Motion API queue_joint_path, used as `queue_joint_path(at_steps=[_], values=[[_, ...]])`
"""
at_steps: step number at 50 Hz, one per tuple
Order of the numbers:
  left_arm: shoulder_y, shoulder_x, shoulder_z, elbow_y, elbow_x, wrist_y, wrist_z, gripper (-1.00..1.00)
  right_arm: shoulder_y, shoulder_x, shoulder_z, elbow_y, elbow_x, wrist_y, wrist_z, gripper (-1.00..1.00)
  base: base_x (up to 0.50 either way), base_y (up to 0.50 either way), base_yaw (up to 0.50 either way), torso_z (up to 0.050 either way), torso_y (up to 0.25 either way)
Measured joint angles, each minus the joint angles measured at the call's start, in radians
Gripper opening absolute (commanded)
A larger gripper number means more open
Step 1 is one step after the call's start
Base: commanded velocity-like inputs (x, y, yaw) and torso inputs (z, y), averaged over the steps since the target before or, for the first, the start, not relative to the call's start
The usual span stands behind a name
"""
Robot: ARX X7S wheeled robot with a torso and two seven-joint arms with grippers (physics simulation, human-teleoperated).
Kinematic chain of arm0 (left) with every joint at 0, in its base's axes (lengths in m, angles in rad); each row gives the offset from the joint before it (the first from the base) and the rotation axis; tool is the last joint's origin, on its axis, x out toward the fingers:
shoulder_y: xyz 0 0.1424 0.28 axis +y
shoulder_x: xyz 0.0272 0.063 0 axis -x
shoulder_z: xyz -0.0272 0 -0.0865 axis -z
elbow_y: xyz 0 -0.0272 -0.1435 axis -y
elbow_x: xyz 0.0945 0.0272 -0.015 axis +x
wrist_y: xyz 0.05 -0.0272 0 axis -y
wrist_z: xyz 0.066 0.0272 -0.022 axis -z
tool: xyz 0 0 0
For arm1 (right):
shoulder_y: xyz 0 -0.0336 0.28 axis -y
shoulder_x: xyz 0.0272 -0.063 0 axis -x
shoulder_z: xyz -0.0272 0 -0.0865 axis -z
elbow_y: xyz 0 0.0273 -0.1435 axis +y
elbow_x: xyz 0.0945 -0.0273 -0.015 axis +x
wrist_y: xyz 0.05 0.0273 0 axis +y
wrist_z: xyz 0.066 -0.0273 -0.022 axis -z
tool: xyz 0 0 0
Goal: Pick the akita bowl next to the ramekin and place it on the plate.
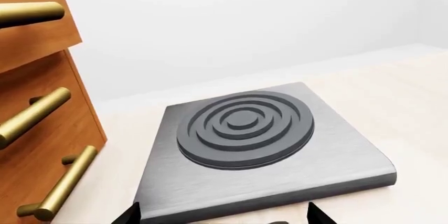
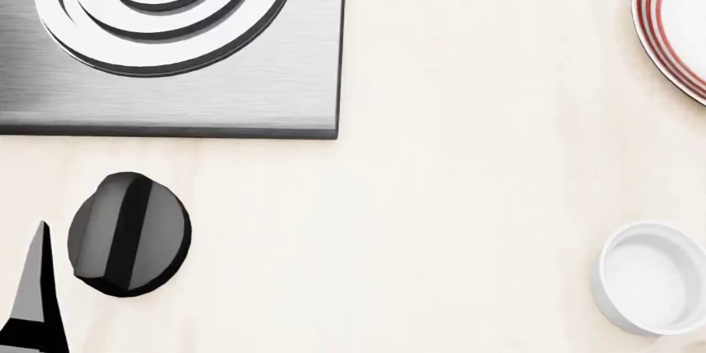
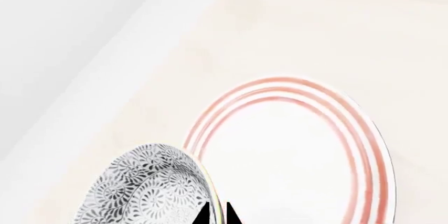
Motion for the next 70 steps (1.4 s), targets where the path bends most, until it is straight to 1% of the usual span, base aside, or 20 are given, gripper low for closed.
queue_joint_path(at_steps=[20, 41, 70], values=[[0.009, -0.002, 0.0, -0.003, 0.005, 0.008, -0.001, 1.0, -0.008, -0.001, 0.014, 0.066, -0.014, -0.033, -0.031, -1.0, 0.0, 0.0, 0.0, 0.0, 0.001], [0.01, -0.004, -0.003, -0.004, 0.002, 0.011, 0.002, 1.0, 0.032, -0.044, -0.006, 0.192, -0.058, -0.062, -0.092, -1.0, 0.0, 0.0, 0.0, 0.0, 0.0], [0.013, -0.003, -0.003, -0.009, 0.003, 0.013, 0.005, 1.0, 0.197, -0.164, -0.083, 0.537, -0.167, -0.103, -0.257, -1.0, 0.0, 0.0, 0.0, 0.0, 0.0]])
